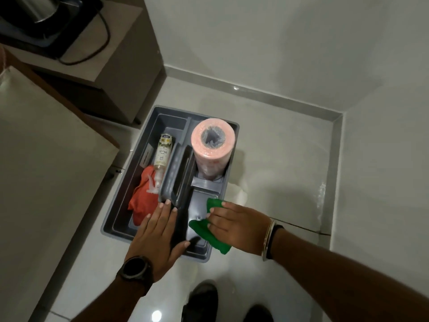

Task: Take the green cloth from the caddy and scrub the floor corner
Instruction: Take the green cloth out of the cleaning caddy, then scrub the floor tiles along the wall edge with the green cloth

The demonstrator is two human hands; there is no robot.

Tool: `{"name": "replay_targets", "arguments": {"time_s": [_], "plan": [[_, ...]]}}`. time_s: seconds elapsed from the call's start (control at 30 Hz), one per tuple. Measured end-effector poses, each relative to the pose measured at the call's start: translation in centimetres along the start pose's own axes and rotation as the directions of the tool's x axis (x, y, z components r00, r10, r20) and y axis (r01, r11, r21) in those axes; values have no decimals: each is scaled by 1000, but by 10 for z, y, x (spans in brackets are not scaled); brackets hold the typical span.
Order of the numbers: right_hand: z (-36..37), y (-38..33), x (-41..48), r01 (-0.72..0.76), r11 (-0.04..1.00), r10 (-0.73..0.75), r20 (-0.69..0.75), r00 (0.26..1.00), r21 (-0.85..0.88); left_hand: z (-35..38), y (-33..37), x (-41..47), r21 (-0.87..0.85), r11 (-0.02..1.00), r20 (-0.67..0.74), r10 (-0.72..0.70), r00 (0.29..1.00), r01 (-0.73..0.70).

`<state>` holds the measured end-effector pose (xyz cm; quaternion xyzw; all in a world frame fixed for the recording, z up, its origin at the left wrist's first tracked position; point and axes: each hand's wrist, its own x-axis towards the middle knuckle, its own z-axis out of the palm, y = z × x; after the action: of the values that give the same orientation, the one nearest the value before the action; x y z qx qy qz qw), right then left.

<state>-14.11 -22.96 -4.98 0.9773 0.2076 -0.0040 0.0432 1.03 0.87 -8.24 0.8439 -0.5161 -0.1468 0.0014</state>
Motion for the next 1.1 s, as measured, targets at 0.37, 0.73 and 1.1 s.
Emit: {"name": "replay_targets", "arguments": {"time_s": [0.37, 0.73, 1.1], "plan": [[-69, 19, -89, -251, 962, 253, -5, 967, 110, -48, 69, -19, -141, 928, -210, 313, 926, -346], [83, 132, -239, -788, 601, 768, 178, 615, 131, 67, 210, 150, -178, 872, -43, 456, 889, -456], [327, 234, -306, -912, 404, 898, 221, 381, -73, 314, 240, 321, -145, 952, -6, 271, 963, -269]]}}
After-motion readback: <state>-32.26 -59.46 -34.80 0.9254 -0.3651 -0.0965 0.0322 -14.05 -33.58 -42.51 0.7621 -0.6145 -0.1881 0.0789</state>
